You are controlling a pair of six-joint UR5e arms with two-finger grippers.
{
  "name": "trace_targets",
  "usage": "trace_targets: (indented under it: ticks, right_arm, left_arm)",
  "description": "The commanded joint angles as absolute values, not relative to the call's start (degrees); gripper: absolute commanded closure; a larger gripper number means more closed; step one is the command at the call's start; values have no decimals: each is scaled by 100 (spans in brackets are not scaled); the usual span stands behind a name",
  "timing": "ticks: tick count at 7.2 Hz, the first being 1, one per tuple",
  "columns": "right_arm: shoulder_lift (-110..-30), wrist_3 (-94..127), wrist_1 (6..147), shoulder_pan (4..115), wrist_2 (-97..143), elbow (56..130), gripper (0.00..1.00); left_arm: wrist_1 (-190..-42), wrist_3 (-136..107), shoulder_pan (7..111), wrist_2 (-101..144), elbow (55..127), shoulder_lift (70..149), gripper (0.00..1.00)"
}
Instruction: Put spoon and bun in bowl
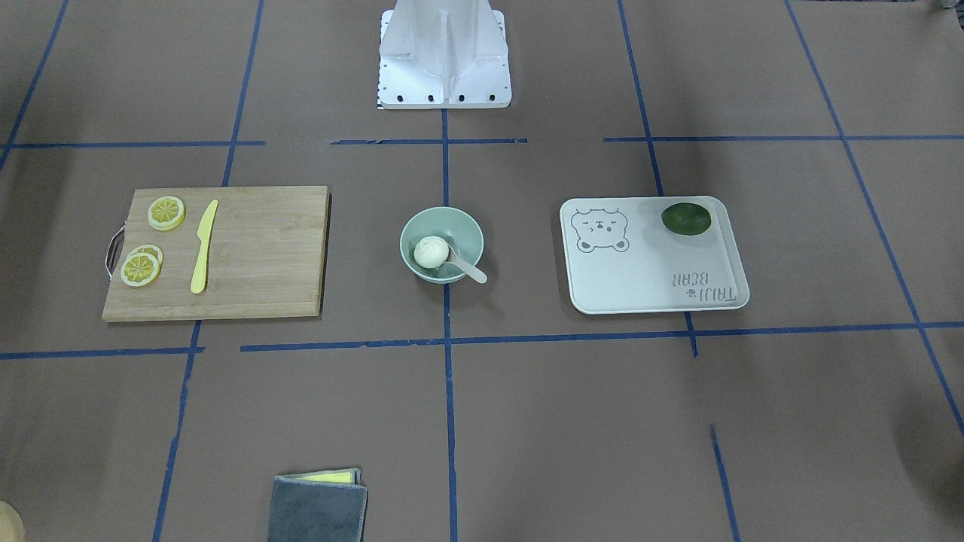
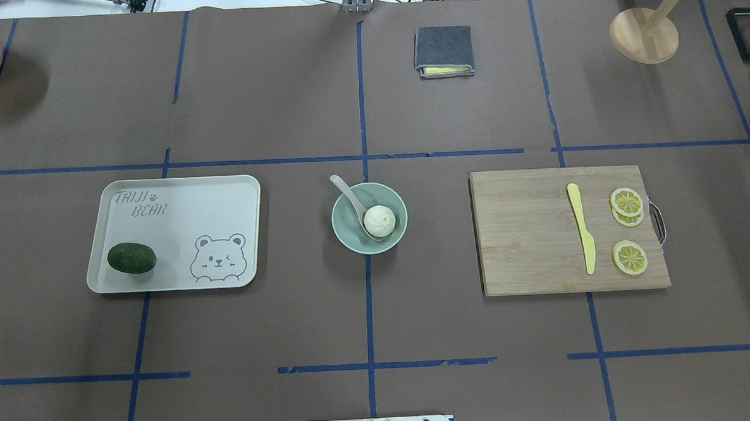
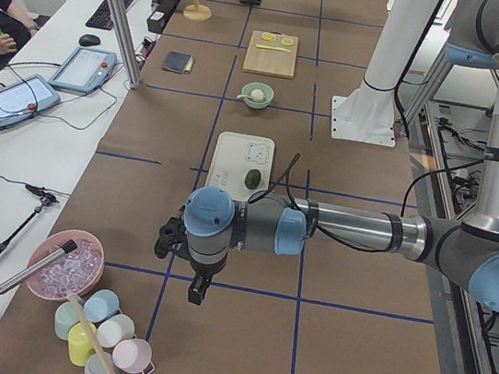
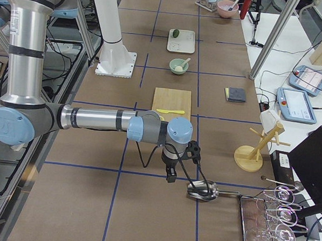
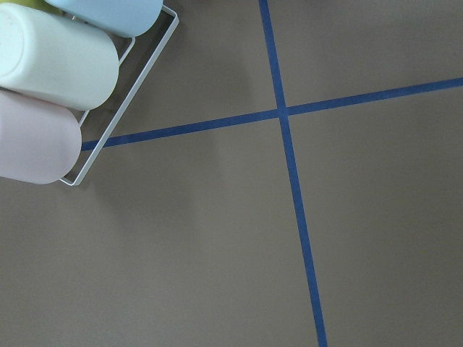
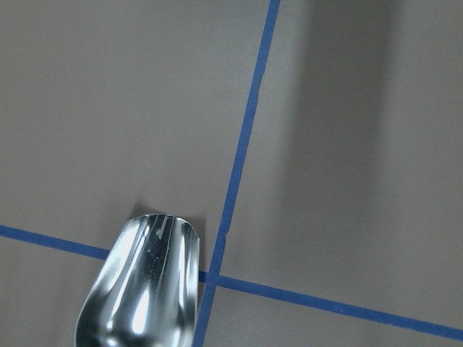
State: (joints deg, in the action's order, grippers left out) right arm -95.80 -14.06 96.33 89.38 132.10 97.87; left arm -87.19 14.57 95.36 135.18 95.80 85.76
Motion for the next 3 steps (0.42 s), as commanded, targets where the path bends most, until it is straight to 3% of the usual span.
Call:
trace_targets:
  ticks: [1, 3]
  right_arm:
    - [-9580, -1406, 9633, 8938, 13210, 9712, 0]
    - [-9580, -1406, 9633, 8938, 13210, 9686, 0]
  left_arm:
    - [-8710, 1450, 9536, 13518, 9580, 8569, 0]
    - [-8710, 1450, 9536, 13518, 9580, 8552, 0]
